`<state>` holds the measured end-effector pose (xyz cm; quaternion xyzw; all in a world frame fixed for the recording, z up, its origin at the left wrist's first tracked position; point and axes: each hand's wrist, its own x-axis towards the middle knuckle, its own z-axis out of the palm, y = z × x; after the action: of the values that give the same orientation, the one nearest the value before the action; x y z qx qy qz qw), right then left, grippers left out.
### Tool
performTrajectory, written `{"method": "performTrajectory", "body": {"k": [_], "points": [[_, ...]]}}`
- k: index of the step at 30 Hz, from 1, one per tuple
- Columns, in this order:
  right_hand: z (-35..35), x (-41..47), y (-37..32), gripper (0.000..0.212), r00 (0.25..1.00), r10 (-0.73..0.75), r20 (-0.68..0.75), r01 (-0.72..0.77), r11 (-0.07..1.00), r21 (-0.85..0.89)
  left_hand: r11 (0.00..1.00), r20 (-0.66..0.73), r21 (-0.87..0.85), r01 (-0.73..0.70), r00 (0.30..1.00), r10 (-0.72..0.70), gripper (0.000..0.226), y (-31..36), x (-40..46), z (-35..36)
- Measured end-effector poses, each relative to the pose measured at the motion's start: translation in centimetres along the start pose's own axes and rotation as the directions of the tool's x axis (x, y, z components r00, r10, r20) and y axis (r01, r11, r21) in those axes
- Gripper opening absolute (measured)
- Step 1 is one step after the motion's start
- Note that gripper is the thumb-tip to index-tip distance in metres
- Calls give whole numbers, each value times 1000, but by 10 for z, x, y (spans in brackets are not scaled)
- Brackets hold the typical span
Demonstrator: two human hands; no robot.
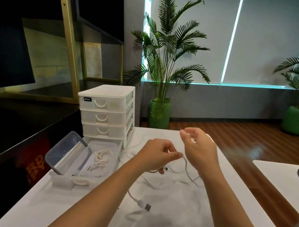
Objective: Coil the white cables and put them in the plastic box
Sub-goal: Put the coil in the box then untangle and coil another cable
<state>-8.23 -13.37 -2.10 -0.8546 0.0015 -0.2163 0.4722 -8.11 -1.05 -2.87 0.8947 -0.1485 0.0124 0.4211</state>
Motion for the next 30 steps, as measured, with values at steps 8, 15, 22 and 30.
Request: {"method": "performTrajectory", "body": {"k": [8,15,22,30], "points": [[4,-16,-2,44,899,237,369,-318,932,174,992,-38,101,-75,996,80,29,-2,-1,4],[-15,-15,1,14,923,156,351,-251,937,242,956,116,286,-61,993,28,26,-8,-6,-8],[-36,-1,18,12,960,215,179,-269,887,376,980,31,-172,97,995,-93,22,-41,-14,-37],[-35,2,27,15,925,212,315,-181,976,-125,929,62,-336,155,988,-142,23,-39,-16,-36]]}}
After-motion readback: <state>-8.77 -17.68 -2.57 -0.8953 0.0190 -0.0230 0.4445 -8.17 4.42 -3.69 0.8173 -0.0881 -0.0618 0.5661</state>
